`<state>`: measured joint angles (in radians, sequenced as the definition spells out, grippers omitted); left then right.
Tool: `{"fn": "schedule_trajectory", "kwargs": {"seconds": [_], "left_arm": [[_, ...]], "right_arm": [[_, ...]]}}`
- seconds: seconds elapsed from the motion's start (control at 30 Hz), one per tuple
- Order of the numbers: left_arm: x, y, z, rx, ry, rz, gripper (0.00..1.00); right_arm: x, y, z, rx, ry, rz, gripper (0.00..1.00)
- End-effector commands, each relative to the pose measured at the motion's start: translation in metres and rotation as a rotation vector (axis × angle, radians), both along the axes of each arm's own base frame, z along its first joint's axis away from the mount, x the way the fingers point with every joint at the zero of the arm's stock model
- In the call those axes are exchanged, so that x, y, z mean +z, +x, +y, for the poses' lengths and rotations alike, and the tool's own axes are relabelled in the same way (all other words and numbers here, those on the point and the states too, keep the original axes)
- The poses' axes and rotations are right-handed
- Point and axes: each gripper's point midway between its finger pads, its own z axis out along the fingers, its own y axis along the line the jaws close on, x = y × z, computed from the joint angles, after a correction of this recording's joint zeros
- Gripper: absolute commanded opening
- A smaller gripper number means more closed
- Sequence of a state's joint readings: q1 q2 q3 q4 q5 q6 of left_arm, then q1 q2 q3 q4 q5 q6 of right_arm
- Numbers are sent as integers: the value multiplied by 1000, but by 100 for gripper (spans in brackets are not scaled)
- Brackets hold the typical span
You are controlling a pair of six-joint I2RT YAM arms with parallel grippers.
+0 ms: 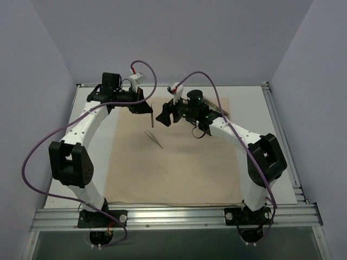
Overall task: Open and lay out the surgical kit
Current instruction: Place the medical item in the surgical kit.
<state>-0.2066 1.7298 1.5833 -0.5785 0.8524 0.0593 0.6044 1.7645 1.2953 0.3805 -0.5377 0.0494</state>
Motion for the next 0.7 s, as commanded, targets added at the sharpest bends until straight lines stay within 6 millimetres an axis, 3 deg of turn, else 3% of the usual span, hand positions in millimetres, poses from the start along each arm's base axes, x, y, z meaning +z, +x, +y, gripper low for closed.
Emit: {"fn": "schedule_trajectory", "kwargs": {"seconds": [0.0, 0.2, 0.67], "left_arm": [[20, -25, -6, -148, -60, -70, 2], [27, -28, -8, -161, -82, -80, 2], [32, -33, -11, -187, -117, -75, 2]], "right_arm": [[49, -26, 11, 164, 139, -99, 63], [46, -37, 25, 252, 214, -50, 50], [36, -24, 29, 220, 241, 5, 29]]}}
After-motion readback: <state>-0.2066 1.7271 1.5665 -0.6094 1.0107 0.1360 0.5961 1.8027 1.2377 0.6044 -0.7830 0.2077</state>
